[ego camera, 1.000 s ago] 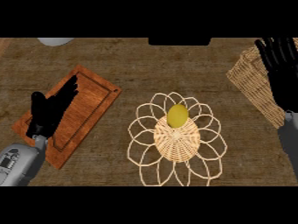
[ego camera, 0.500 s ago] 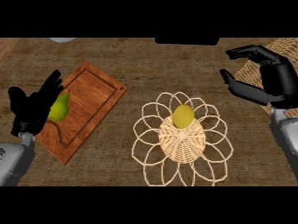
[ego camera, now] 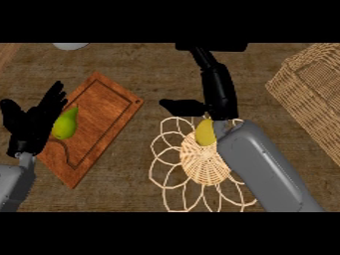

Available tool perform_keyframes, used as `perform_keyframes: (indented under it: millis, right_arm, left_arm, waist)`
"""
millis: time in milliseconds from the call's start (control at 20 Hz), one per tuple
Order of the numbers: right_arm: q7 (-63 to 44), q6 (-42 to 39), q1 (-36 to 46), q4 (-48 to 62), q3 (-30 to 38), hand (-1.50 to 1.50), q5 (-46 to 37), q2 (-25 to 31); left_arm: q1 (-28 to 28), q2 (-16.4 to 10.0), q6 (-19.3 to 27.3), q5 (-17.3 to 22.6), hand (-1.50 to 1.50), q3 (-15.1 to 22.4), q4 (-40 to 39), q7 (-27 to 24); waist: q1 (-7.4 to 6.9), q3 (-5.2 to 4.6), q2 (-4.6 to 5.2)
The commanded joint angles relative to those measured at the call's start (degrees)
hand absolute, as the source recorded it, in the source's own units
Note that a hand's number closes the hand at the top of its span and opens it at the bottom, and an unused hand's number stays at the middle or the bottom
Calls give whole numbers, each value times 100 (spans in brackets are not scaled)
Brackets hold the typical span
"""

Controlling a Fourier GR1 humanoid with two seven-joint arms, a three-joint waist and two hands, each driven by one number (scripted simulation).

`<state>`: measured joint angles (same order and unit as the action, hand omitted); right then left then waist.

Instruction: Pick the lemon from the placemat and place it in the basket

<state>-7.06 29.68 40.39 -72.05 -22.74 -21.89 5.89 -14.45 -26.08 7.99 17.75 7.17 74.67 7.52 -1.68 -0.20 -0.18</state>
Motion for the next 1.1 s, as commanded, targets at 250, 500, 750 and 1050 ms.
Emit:
perform_keyframes:
  millis: [250, 500, 750, 1050]
  right_arm:
    - [-3789, -1629, 1737, 850, -243, -150, -1173, 445]
    - [-5442, -3221, 2624, 655, -64, -150, -1170, 1004]
    - [-6241, -4815, 2953, 265, 458, -150, -52, 1028]
    - [-6855, -5305, 2494, -615, 632, -150, 871, 1006]
  left_arm:
    - [94, -68, -31, 42, 0, -101, 25, 123]
    - [138, -117, 27, 4, 0, -193, -98, 126]
    - [616, 58, 31, -72, 0, -77, 225, -181]
    - [214, -36, 115, -63, 0, -233, 220, 192]
  waist:
    - [230, -21, -115]
    - [390, -6, -137]
    - [233, 12, -97]
    - [373, 21, -85]
